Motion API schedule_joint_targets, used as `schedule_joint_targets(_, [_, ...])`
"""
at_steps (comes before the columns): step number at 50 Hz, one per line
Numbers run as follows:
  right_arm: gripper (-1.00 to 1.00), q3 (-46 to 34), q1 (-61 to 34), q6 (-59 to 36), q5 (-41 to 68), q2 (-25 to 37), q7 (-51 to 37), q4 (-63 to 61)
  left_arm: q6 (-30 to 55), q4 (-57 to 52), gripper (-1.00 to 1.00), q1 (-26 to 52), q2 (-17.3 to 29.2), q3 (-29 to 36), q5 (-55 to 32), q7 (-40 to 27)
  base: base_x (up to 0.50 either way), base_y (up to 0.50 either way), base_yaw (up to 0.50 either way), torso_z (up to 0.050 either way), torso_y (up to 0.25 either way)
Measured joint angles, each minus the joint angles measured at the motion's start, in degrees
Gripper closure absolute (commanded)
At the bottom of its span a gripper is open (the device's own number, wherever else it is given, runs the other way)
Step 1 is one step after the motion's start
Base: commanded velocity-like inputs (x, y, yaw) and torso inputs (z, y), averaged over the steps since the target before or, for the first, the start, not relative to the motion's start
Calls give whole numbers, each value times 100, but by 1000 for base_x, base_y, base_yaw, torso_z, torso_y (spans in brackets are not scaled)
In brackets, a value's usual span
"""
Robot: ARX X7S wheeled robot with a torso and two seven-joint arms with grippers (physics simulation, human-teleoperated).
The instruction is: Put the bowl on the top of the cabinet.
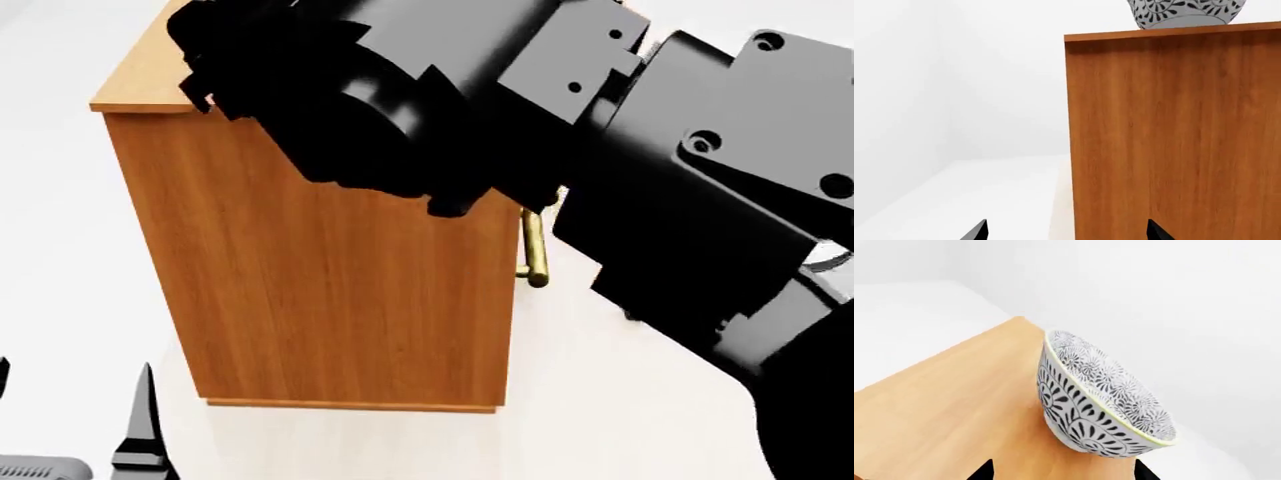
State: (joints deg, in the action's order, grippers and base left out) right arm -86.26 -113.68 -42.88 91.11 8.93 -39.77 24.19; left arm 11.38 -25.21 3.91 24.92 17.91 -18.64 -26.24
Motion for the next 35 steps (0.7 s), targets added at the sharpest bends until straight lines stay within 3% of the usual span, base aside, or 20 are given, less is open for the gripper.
schedule_joint_targets(18, [-100, 700, -1068, -311, 546, 1341, -796, -1671, 117, -139, -100, 69, 4, 87, 3, -26, 0, 0, 0, 0, 0])
schedule_joint_targets(35, [-100, 1070, -1050, -210, 674, 2677, -1333, -2974, 183, -206, -100, 120, 3, 164, 27, -48, 0, 0, 0, 0, 0])
